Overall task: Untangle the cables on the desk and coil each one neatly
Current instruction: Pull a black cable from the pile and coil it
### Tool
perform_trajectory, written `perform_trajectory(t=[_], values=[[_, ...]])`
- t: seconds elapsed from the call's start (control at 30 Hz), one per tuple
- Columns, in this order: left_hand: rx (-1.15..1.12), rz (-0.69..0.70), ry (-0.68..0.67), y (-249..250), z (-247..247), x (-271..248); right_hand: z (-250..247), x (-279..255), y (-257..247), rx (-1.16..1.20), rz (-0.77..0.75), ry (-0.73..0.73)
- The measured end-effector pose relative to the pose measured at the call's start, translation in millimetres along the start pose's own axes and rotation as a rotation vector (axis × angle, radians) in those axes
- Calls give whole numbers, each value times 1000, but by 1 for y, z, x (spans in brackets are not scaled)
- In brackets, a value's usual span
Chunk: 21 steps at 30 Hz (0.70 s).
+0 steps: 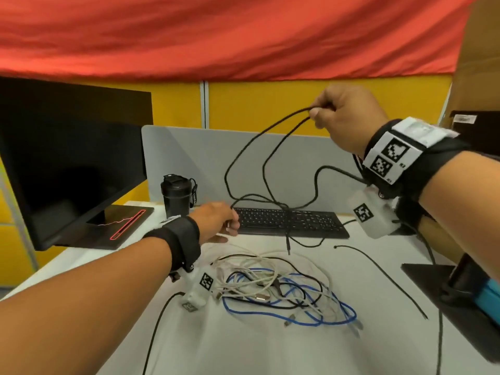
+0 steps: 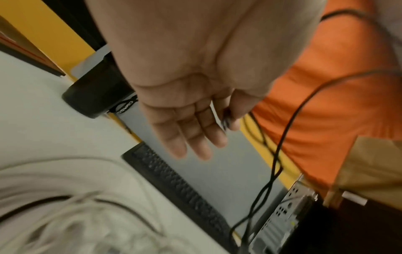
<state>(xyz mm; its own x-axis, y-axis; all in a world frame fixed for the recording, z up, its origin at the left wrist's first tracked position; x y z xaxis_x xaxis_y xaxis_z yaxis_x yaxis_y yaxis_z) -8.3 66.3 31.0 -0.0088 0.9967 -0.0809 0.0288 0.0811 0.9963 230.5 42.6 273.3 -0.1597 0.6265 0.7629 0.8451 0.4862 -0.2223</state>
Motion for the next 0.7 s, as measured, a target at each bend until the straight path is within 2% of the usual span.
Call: perform_trajectory(t=[0.13, 0.2, 0.33, 0.37, 0.43, 0.5, 0.53, 0.7], values=[[-59, 152, 2, 47, 1, -5, -16, 1, 7, 109, 58, 126], [-93, 219, -65, 63, 8, -11, -20, 3, 2, 178, 58, 106], [-300, 243, -205, 82, 29, -20, -41, 5, -16, 357, 16, 212], [-362, 242, -236, 90, 34, -22, -38, 6, -19, 353, 21, 170], [-400, 272, -256, 111, 38, -24, -21, 4, -19, 234, 71, -42], [-374, 327, -211, 136, 35, -29, 2, -8, -12, 110, 126, -288], [-383, 350, -180, 148, 31, -32, 10, -16, -6, 64, 140, -366], [-393, 437, -121, 196, 19, -51, 23, -35, 18, 49, 255, -515]])
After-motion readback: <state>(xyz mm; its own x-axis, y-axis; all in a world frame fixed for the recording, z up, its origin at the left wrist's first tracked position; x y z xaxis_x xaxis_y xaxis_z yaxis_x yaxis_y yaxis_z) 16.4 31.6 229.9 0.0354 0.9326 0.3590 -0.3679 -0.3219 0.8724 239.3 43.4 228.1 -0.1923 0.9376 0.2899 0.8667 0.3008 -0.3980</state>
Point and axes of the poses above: each hand's wrist, its own x-axis towards the middle knuckle, its own z-axis out of the palm, y = z × x, the point moved 8 cm from there along x, towards the middle knuckle, and after that the axes turned 13 degrees about -x, right-handed, at the moved point
